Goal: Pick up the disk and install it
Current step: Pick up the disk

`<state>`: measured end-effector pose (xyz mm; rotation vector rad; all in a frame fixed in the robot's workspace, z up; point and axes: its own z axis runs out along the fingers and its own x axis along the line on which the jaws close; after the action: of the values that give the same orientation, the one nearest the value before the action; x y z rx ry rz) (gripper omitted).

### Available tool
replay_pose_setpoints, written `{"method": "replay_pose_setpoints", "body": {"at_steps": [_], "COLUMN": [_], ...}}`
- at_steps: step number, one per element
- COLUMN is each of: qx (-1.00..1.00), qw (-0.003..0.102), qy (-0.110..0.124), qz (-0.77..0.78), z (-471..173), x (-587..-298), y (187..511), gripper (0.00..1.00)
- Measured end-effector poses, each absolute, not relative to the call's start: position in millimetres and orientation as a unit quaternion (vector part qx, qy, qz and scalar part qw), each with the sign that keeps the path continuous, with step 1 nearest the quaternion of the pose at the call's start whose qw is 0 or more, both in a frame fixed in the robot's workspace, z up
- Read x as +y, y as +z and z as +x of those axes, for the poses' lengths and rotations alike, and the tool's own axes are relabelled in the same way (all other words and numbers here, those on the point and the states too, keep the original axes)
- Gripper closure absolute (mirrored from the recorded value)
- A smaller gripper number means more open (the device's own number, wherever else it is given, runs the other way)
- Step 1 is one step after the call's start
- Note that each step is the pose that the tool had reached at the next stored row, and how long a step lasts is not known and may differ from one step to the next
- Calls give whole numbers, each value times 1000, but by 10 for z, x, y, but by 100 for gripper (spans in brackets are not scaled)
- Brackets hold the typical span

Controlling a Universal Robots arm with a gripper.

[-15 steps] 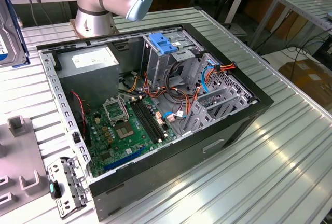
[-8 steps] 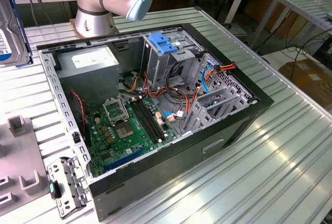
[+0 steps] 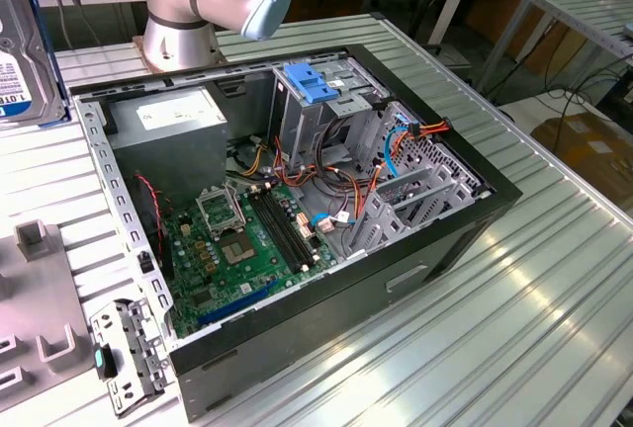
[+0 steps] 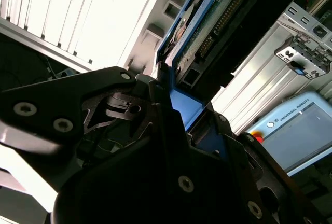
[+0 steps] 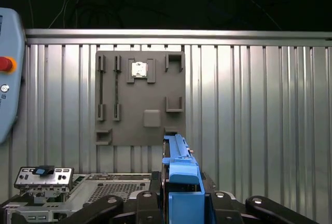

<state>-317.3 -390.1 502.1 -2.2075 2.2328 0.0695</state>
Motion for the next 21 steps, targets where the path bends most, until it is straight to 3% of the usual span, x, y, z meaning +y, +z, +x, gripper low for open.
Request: {"method": "replay_pose_setpoints", "body": {"at_steps": [21], "qx": [711], "qw": [1], "qy": [22], "qz": [-703], "z": [-3034], "x": [-4155], "y": [5021], "gripper": [63]}}
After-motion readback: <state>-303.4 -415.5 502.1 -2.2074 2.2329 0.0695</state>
